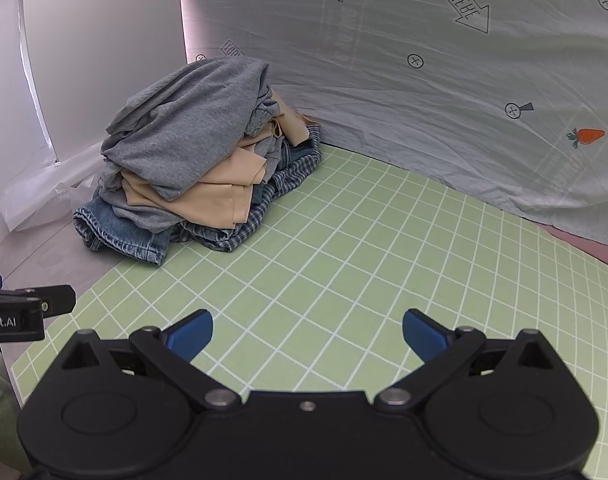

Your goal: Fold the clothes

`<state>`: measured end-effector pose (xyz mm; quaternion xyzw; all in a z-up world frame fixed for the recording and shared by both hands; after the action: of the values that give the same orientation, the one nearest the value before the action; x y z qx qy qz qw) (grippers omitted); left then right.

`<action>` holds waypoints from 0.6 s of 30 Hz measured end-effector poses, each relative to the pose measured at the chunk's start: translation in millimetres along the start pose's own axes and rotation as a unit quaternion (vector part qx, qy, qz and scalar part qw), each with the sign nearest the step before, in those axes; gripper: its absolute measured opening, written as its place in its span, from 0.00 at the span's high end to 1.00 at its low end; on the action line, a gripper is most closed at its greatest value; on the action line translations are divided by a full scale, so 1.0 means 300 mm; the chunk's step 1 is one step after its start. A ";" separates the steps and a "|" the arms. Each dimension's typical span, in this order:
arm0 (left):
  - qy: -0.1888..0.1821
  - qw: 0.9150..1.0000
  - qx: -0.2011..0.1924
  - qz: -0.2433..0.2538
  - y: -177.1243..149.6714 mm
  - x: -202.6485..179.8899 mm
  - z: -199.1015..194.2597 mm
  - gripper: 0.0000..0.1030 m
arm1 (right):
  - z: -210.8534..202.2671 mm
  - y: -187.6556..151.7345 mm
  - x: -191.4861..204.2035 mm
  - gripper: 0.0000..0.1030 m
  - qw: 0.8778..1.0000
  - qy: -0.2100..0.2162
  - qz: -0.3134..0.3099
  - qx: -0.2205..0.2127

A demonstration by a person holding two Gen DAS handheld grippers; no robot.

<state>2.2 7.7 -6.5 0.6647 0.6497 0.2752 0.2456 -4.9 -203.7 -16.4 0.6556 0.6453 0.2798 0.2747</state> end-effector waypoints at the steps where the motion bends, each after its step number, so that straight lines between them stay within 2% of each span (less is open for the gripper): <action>1: 0.000 1.000 0.001 0.000 0.001 0.000 0.000 0.00 | 0.000 0.000 0.000 0.01 1.000 0.000 0.000 0.000; 18: -0.004 1.000 0.008 0.006 0.010 0.000 0.009 0.00 | 0.007 -0.009 0.006 0.01 1.000 -0.002 0.003 0.002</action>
<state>6.4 7.6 -6.4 0.6717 0.6468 0.2687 0.2414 -5.1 -201.8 -19.8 0.6586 0.6431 0.2786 0.2739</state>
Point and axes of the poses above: each gripper's, at about its wrist camera, not at the fingertips, and z roughly the way its jaws point, x to its left, y to its top, the point moved 1 cm from there along z, roughly the way its jaws point, and after that the axes turned 1 degree about z, right-handed, at the moved point
